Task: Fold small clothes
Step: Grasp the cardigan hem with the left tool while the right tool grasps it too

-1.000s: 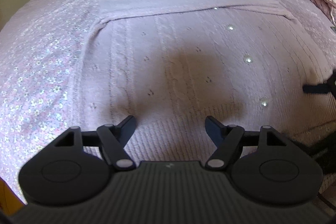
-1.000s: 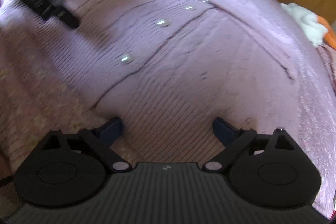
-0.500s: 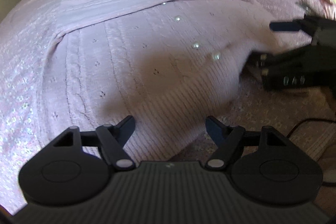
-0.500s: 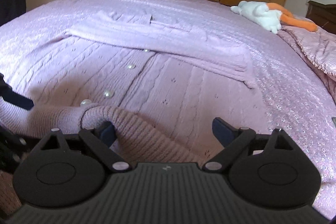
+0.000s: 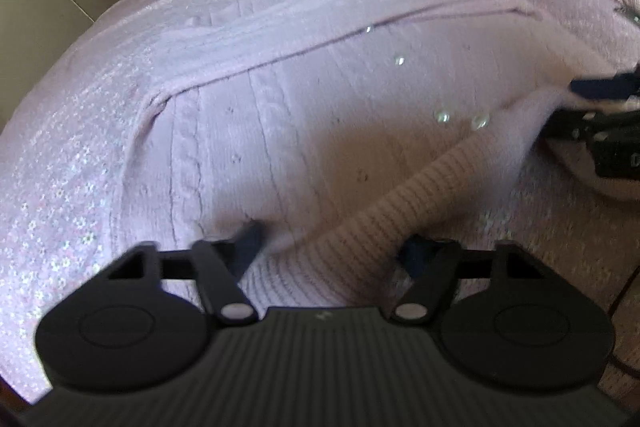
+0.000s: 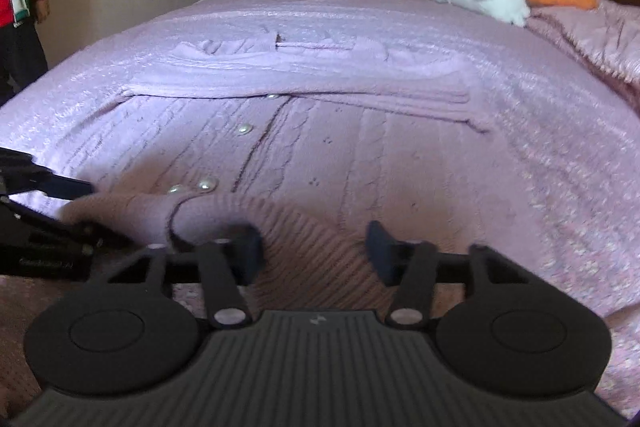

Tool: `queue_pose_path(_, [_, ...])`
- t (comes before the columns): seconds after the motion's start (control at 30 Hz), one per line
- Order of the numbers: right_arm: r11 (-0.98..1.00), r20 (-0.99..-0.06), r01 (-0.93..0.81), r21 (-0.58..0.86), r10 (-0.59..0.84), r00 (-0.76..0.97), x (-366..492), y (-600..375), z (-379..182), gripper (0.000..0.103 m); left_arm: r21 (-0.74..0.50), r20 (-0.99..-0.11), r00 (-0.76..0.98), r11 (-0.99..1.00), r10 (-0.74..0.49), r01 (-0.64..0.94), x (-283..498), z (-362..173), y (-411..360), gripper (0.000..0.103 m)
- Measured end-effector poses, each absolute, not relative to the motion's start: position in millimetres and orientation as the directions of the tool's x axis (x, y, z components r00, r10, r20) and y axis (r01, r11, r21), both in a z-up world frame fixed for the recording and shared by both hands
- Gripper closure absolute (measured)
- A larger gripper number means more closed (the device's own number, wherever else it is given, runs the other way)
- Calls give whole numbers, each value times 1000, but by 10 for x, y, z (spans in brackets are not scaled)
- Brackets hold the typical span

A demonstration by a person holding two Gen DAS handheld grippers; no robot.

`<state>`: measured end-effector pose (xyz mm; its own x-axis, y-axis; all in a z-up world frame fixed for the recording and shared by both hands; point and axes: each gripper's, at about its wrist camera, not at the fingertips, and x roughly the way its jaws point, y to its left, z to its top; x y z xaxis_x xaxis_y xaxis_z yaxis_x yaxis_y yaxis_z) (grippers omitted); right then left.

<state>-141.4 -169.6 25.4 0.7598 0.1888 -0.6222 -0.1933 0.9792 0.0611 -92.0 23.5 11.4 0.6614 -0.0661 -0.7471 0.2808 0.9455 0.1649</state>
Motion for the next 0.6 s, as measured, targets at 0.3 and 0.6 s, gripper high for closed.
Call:
queue_pose_path(0.3, [970, -577, -192, 152, 245, 779, -1342, -1774, 441, 79, 123, -679, 724, 953, -124, 278, -867, 368, 171, 89])
queue_pose_path(0.6, [960, -488, -192, 201, 269, 831, -1012, -1855, 893, 83, 67, -601, 783, 965, -164, 254, -635, 831, 196, 90])
